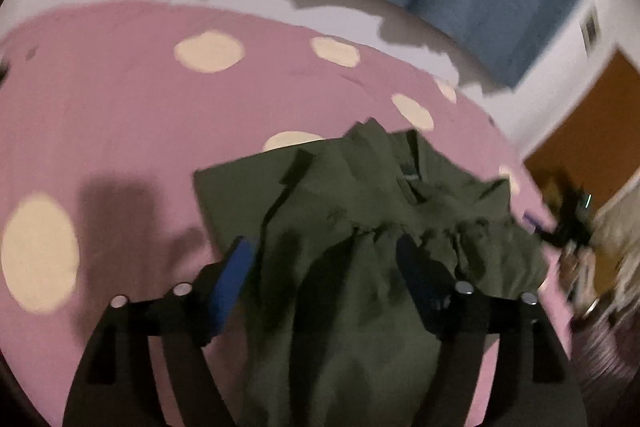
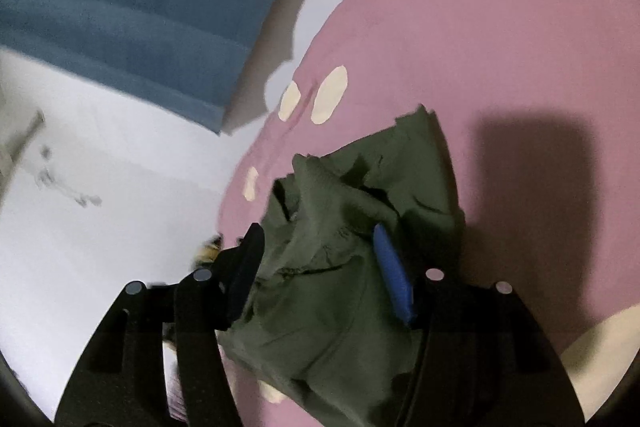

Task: Fold small clothes
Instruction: 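Lay the lifted hem over the collar with both grippers and press down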

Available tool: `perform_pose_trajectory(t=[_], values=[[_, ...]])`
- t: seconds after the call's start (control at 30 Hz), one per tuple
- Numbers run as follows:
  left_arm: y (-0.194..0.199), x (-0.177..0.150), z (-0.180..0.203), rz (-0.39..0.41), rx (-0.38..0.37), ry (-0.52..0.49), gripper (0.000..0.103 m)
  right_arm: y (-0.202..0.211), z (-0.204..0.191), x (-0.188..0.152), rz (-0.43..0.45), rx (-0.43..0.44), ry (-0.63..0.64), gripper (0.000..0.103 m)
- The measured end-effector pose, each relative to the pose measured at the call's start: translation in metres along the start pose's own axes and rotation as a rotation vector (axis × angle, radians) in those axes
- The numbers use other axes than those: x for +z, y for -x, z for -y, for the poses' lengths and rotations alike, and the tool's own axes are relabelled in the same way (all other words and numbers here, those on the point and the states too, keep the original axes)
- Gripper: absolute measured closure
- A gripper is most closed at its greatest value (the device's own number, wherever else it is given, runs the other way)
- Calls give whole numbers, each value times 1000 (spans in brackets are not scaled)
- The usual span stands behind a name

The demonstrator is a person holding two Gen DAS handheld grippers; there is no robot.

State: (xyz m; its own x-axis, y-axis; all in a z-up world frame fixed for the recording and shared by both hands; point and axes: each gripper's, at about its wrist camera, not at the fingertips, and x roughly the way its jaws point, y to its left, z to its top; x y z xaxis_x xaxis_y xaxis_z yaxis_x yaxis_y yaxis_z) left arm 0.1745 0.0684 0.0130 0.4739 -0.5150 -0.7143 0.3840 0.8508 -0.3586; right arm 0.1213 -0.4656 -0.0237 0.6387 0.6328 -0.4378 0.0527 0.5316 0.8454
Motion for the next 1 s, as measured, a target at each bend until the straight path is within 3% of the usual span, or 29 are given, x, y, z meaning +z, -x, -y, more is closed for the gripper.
perform_pose_trajectory(t=[0.17, 0.4, 0.7, 0.77, 0.9, 1.0], values=[[-35, 13, 21, -48, 29, -147, 26, -13, -18, 10, -54, -128, 147, 41], [-78, 30, 24, -119, 69, -224, 27, -47, -26, 20, -153, -295, 336, 41], [-96, 43, 25, -165, 52, -245, 27, -79, -33, 32, -238, -323, 443, 39], [-100, 44, 24, -173, 67, -244, 34, -79, -36, 31, -249, -330, 460, 39], [-105, 42, 18, -196, 87, -236, 36, -65, -52, 29, -226, -345, 504, 38], [-108, 44, 13, -207, 74, -217, 36, -60, -65, 30, -205, -348, 566, 31]])
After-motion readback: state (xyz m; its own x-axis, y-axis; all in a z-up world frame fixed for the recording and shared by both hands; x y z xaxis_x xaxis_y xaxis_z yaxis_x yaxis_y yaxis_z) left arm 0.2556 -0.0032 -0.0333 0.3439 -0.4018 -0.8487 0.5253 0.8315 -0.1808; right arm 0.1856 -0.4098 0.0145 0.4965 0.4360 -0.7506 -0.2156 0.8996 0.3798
